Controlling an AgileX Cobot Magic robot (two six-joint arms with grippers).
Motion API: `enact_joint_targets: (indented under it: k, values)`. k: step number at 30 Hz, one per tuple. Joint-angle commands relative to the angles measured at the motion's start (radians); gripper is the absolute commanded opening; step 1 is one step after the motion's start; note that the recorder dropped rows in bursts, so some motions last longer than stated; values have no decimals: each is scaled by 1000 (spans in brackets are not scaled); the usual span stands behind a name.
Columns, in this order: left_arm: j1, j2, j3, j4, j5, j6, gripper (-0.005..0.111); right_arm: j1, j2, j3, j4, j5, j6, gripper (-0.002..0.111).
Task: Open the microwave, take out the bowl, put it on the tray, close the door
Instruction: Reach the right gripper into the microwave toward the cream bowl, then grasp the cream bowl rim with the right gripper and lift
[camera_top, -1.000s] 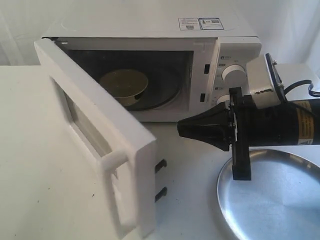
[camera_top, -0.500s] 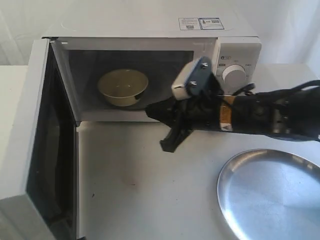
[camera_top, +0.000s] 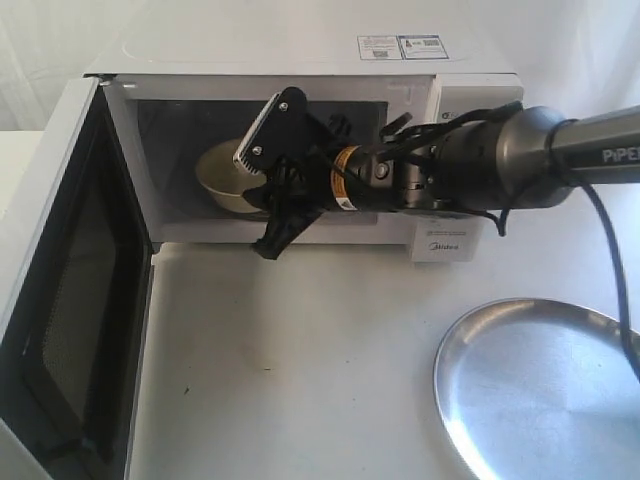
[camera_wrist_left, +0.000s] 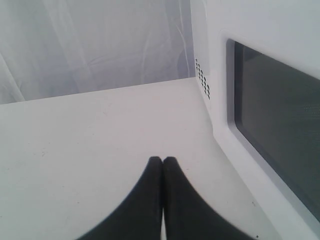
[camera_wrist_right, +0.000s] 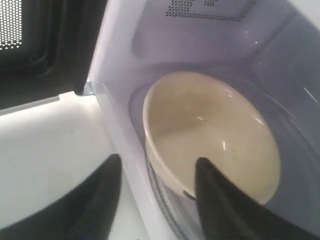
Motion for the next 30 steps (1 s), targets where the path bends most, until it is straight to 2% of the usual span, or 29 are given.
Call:
enact_joint_targets:
  k: [1,11,15,21,24,25,30]
  values:
    - [-2,-2,-3,-6,1,0,0,30,52,-57,-77,15,-16,64]
    - [-2,-2,-3,-6,1,0,0,68,172,-212,-118,146,-16,60]
    - [-2,-2,-3,-6,1,0,0,68,211,-257,-118,198,-16,53]
    - [-2,-2,-3,-6,1,0,0,68,261,-284,-123,204,-16,38]
    - [-2,-2,-3,-6,1,0,0,70,256,-284,-115,220,9,15]
    - [-2,-2,-3,-6,1,0,0,70,248,-284,-115,220,43,2]
    - [-2,-2,-3,-6,1,0,0,87,179,-239,-115,106,129,0]
